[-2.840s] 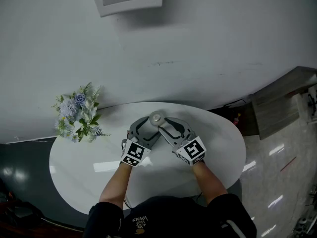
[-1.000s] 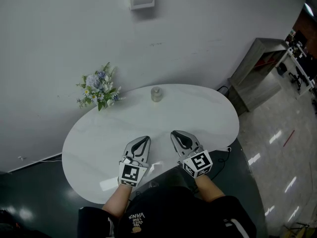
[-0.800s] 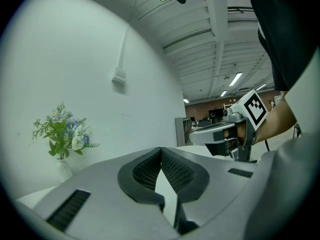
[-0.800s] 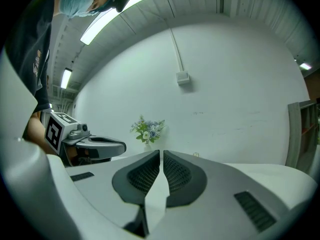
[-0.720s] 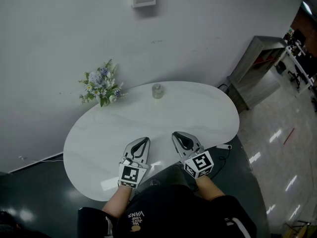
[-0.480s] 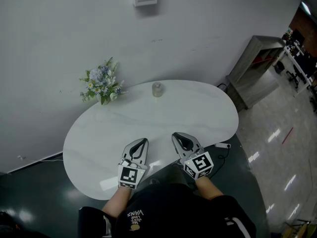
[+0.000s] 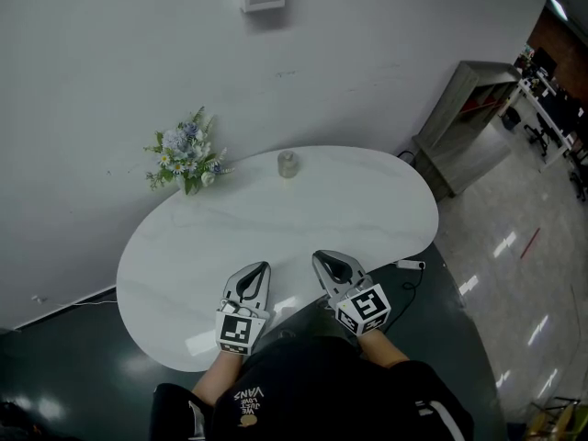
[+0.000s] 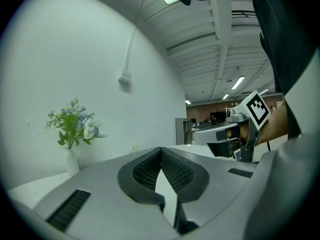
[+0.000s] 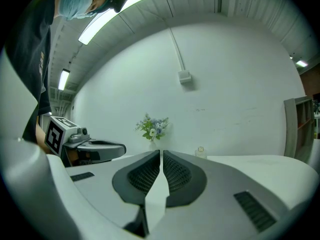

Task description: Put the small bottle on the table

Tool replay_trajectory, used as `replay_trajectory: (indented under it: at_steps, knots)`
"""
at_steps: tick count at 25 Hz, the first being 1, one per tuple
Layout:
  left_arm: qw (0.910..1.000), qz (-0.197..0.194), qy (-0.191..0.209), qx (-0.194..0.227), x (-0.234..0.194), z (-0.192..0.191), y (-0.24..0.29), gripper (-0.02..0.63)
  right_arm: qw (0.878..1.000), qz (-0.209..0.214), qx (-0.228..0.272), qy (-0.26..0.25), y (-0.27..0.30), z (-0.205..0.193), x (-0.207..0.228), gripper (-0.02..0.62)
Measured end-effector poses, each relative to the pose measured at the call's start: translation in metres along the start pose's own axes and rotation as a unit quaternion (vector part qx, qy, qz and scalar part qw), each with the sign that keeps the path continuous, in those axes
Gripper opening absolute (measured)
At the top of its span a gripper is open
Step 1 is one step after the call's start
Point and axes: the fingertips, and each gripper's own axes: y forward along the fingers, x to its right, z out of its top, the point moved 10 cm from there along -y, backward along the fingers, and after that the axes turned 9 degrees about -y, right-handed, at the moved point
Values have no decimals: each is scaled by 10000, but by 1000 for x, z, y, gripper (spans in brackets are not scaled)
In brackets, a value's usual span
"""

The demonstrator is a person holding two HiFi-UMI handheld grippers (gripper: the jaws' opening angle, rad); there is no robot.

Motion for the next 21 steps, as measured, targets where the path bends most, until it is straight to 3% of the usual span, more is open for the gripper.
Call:
replay_trajectory:
  at_steps: [21]
  knots:
    - [9998,-108,-115,75,8,-3,-7,20,10000,-7,5,6,-5,-2,-5,49]
